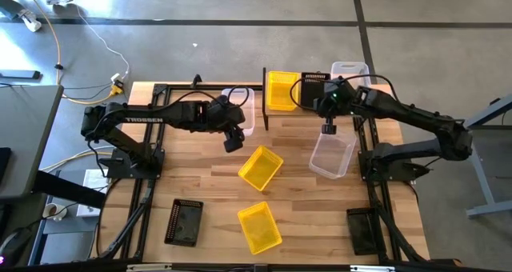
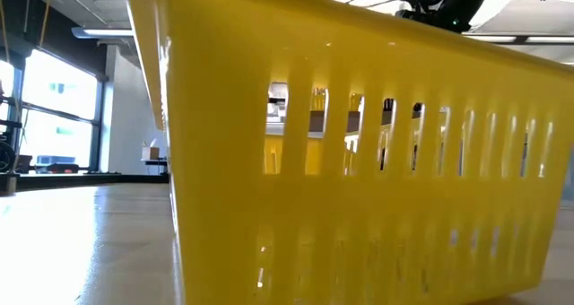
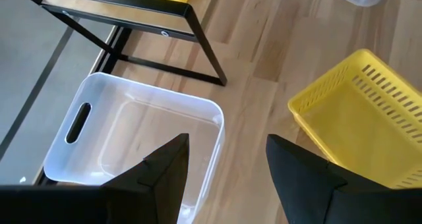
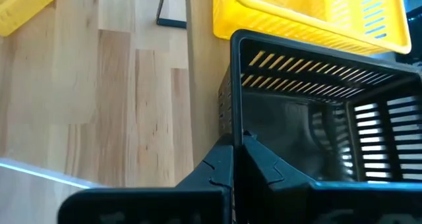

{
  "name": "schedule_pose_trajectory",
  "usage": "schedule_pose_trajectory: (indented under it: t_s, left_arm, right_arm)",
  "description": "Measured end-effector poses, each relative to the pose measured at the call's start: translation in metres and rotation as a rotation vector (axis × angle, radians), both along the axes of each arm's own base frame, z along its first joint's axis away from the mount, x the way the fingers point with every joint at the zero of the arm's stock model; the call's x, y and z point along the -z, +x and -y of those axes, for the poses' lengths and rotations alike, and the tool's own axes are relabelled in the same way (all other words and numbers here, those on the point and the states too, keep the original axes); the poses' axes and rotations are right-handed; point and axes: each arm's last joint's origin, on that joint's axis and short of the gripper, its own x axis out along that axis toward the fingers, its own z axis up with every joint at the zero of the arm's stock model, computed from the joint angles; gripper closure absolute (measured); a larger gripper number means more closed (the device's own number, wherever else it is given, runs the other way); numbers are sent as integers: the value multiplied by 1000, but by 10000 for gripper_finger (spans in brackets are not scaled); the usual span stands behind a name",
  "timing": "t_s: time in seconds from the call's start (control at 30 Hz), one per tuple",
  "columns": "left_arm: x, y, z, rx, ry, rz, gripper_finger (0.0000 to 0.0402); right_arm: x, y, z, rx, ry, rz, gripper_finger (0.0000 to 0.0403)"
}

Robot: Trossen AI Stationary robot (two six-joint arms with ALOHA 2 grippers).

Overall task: Stack baskets on shelf by color
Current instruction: Put the top black bin on the shelf

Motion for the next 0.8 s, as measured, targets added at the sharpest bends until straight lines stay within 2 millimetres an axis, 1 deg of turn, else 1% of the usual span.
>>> schedule_pose_trajectory:
  t_s: [0.33,0.6,0.7,0.8]
  left_arm:
    - [0,0,0,6,2,-3,209]
    - [0,0,1,24,-22,3,209]
    - [0,0,1,23,-23,4,209]
    - [0,0,1,10,-33,12,209]
  right_arm:
    - [0,-1,2,-22,5,1,398]
    - [0,-2,3,0,-18,-13,340]
    - [-3,-2,3,4,-23,-9,329]
    - [-10,-2,1,8,-21,-6,328]
